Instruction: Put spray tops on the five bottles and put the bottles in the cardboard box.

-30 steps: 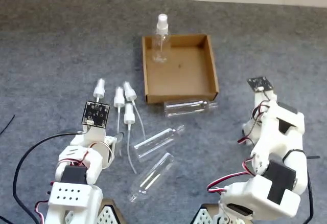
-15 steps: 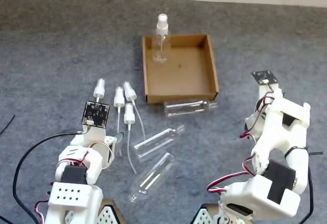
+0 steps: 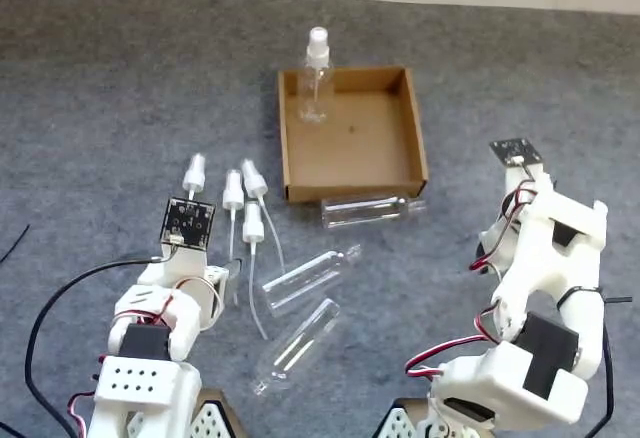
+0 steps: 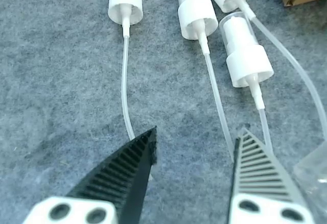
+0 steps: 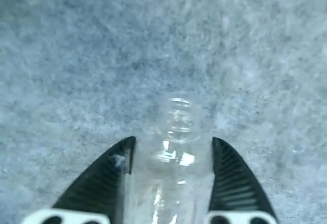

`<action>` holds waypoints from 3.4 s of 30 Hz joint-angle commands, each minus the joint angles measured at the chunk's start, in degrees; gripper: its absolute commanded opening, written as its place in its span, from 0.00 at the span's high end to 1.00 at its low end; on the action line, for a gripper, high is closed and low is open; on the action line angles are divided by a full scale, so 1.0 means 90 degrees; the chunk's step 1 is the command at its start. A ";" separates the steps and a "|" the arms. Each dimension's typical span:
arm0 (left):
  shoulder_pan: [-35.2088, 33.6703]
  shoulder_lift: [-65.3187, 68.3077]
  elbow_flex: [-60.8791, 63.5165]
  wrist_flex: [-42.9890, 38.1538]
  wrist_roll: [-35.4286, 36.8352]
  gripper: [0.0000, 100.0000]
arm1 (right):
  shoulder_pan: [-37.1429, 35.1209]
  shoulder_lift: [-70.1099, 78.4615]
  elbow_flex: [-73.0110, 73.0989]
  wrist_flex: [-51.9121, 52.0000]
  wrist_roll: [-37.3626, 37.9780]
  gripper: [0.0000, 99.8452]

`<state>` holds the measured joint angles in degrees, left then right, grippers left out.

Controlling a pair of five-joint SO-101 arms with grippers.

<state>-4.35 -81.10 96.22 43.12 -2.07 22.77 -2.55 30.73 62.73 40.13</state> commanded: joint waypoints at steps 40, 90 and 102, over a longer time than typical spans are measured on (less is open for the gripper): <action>-0.0562 1.2781 -1.3875 0.4239 -0.1621 0.78 | -0.2896 -0.5172 0.2320 0.0415 -0.0821 1.00; 0.2232 0.4322 -1.1902 0.4181 0.0606 1.00 | -0.6081 -0.8991 0.5035 -0.2974 -0.3184 1.00; 0.3443 0.5172 -1.1433 0.1377 0.1055 1.00 | -0.6081 -1.1062 0.5944 -0.2730 -0.3214 1.00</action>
<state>25.36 -38.46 -7.43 61.76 6.81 -31.65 -99.16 83.82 37.76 11.65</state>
